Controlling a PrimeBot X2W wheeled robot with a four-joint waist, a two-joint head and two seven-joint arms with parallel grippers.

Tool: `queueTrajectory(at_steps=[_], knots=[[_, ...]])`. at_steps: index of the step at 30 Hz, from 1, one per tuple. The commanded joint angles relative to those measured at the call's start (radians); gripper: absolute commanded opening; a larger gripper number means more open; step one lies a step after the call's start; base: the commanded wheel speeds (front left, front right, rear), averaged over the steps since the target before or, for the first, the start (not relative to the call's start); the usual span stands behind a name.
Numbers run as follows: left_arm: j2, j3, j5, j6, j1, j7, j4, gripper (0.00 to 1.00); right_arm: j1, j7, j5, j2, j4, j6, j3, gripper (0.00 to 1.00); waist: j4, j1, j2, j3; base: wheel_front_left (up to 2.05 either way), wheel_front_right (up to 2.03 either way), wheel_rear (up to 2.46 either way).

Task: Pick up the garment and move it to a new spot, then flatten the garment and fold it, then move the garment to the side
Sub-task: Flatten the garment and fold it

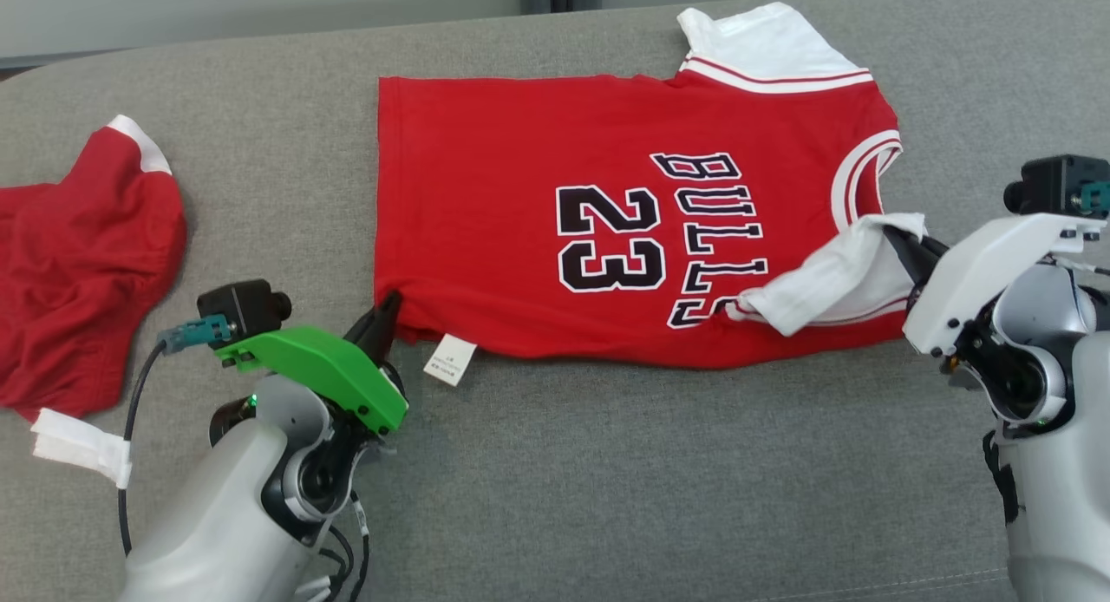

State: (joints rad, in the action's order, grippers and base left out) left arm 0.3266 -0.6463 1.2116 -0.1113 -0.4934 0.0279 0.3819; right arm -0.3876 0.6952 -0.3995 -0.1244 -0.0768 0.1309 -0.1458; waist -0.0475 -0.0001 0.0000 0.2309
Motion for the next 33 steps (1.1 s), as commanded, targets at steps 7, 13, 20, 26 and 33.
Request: queueTrajectory(at_steps=[7, 13, 20, 26, 33], knots=[[-0.034, 0.015, -0.016, -0.029, -0.103, -0.005, 0.115, 0.00, -0.140, -0.168, 0.000, -0.025, -0.173, -0.001, 0.036, 0.00, 0.003, 0.0001, 0.0000, 0.053, 0.00, 0.00, 0.00], [-0.054, 0.011, -0.021, -0.011, -0.140, -0.012, 0.164, 0.00, -0.193, -0.273, -0.013, -0.045, -0.262, -0.001, 0.071, 0.00, 0.014, 0.0001, 0.0000, 0.061, 0.00, 0.00, 0.00], [-0.076, 0.013, -0.020, 0.012, -0.158, -0.034, 0.197, 1.00, -0.230, -0.410, -0.031, -0.065, -0.320, -0.001, 0.103, 1.00, 0.025, 0.0001, 0.0000, 0.055, 0.00, 0.00, 0.00], [-0.058, 0.014, -0.051, -0.008, -0.117, -0.093, 0.200, 1.00, -0.228, -0.525, -0.057, -0.080, -0.337, -0.001, 0.139, 1.00, 0.029, 0.0001, 0.0000, 0.036, 0.00, 0.00, 0.00], [-0.034, -0.022, -0.100, -0.051, -0.057, -0.131, 0.163, 1.00, -0.134, -0.466, -0.027, -0.112, -0.337, -0.001, 0.113, 1.00, 0.026, 0.0001, 0.0000, 0.005, 0.00, 0.00, 0.00]])
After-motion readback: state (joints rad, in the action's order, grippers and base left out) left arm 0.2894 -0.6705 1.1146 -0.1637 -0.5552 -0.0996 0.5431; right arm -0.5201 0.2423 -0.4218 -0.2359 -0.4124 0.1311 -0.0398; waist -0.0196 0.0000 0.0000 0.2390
